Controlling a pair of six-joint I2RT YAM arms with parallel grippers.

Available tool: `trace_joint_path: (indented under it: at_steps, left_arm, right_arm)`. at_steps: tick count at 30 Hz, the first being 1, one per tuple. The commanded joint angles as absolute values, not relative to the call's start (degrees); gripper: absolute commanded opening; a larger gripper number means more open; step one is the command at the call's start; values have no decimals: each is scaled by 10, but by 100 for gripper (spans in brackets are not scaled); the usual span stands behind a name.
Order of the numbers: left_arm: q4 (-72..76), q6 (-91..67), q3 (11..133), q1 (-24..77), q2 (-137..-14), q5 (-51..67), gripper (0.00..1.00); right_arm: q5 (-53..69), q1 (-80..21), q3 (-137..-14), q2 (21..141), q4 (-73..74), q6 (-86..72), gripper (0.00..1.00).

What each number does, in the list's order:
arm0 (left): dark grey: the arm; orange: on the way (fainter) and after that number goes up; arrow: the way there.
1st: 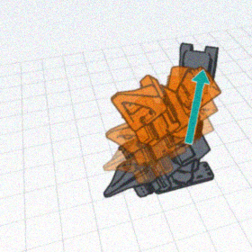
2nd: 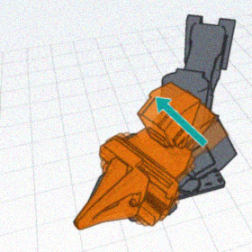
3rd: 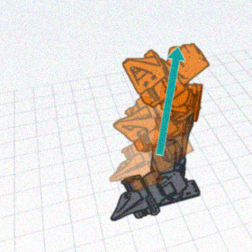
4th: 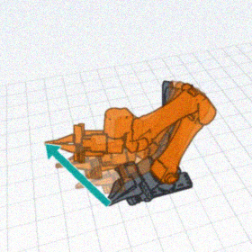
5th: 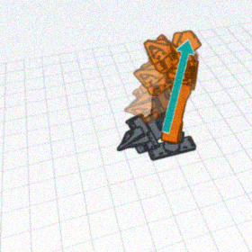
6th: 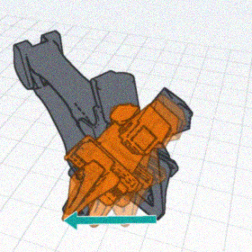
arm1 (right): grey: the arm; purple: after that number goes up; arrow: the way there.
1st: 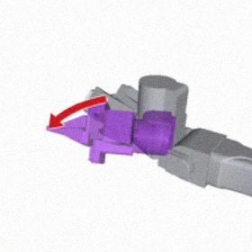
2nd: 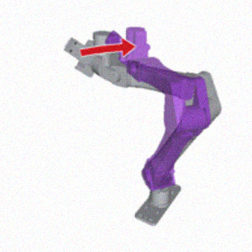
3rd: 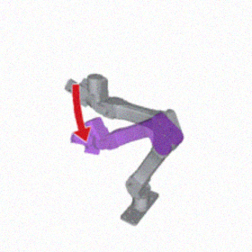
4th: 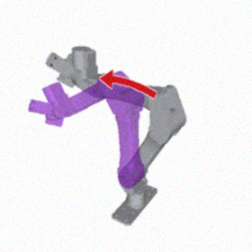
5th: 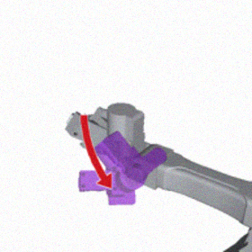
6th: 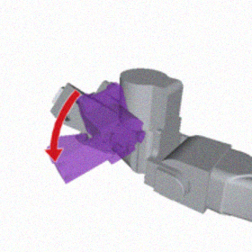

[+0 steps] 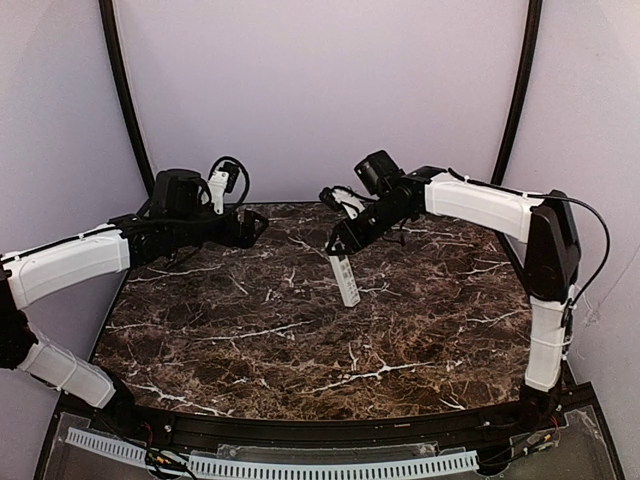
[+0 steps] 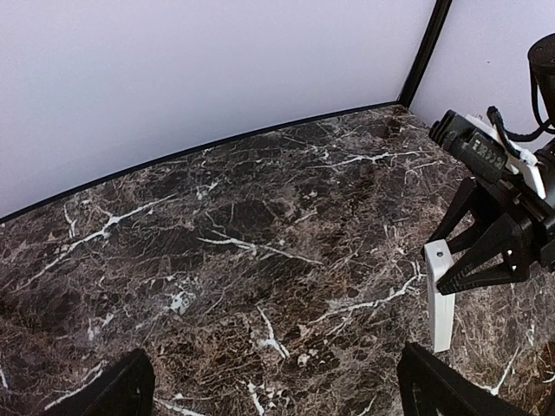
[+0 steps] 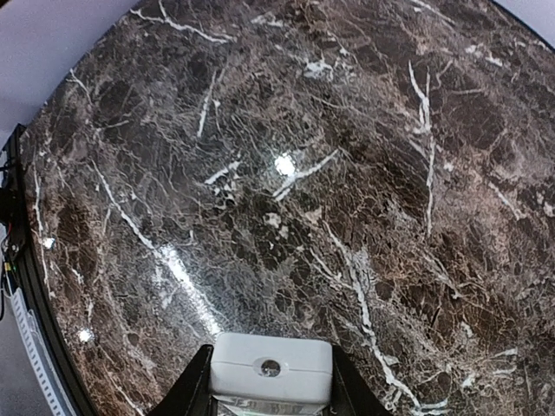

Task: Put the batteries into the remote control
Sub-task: Place the remote control at the center of the board.

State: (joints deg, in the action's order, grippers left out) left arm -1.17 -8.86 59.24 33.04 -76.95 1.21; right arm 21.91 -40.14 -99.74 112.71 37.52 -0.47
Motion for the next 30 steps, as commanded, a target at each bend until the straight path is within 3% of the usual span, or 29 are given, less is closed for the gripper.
trace_joint_path:
  at_steps: [1, 21, 30]
  left_arm:
    - [-23, -103, 571, 326, -764, -8, 98]
    - [15, -91, 539, 325, -776, 20, 99]
    - [-64, -105, 580, 320, -823, -35, 99]
  right_arm:
    - [182, -414, -1053, 1177, 456, 14, 1]
    - [115, -432, -1195, 1365, 506, 3, 1]
    - [65, -445, -1230, 1417, 504, -13, 5]
